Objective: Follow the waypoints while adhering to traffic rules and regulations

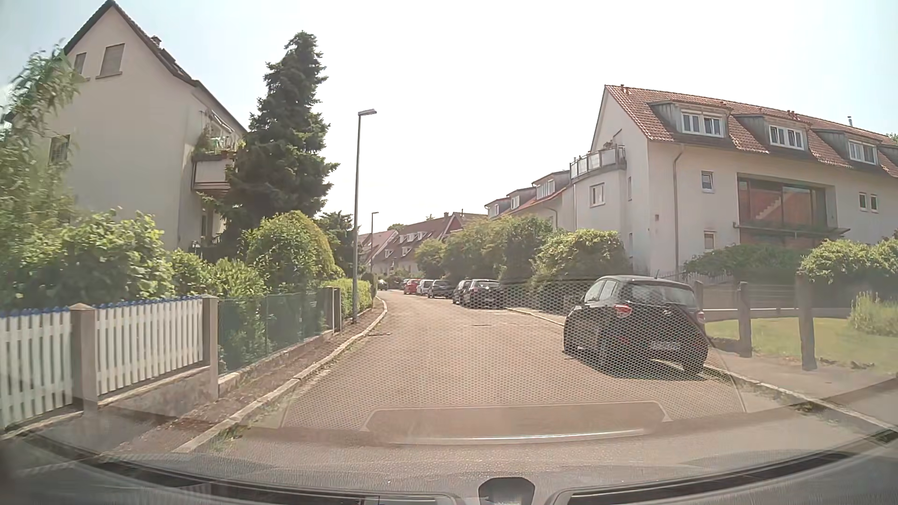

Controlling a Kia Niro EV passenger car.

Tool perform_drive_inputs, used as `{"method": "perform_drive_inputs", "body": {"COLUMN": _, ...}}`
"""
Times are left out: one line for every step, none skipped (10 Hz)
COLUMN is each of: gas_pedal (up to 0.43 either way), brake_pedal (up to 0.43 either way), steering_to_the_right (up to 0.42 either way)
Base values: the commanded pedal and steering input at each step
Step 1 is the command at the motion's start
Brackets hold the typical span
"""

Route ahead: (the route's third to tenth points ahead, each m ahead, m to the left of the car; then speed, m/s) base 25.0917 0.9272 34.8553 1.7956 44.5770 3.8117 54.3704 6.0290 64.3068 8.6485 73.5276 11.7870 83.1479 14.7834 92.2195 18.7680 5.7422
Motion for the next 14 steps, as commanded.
{"method": "perform_drive_inputs", "body": {"gas_pedal": 0.098, "brake_pedal": 0.000, "steering_to_the_right": -0.009}}
{"method": "perform_drive_inputs", "body": {"gas_pedal": 0.098, "brake_pedal": 0.000, "steering_to_the_right": -0.009}}
{"method": "perform_drive_inputs", "body": {"gas_pedal": 0.098, "brake_pedal": 0.000, "steering_to_the_right": -0.009}}
{"method": "perform_drive_inputs", "body": {"gas_pedal": 0.098, "brake_pedal": 0.000, "steering_to_the_right": -0.009}}
{"method": "perform_drive_inputs", "body": {"gas_pedal": 0.098, "brake_pedal": 0.000, "steering_to_the_right": -0.009}}
{"method": "perform_drive_inputs", "body": {"gas_pedal": 0.087, "brake_pedal": 0.000, "steering_to_the_right": -0.009}}
{"method": "perform_drive_inputs", "body": {"gas_pedal": 0.087, "brake_pedal": 0.000, "steering_to_the_right": -0.009}}
{"method": "perform_drive_inputs", "body": {"gas_pedal": 0.079, "brake_pedal": 0.000, "steering_to_the_right": -0.009}}
{"method": "perform_drive_inputs", "body": {"gas_pedal": 0.079, "brake_pedal": 0.000, "steering_to_the_right": -0.009}}
{"method": "perform_drive_inputs", "body": {"gas_pedal": 0.067, "brake_pedal": 0.000, "steering_to_the_right": -0.009}}
{"method": "perform_drive_inputs", "body": {"gas_pedal": 0.067, "brake_pedal": 0.000, "steering_to_the_right": -0.009}}
{"method": "perform_drive_inputs", "body": {"gas_pedal": 0.067, "brake_pedal": 0.000, "steering_to_the_right": -0.009}}
{"method": "perform_drive_inputs", "body": {"gas_pedal": 0.067, "brake_pedal": 0.000, "steering_to_the_right": -0.009}}
{"method": "perform_drive_inputs", "body": {"gas_pedal": 0.067, "brake_pedal": 0.000, "steering_to_the_right": -0.009}}
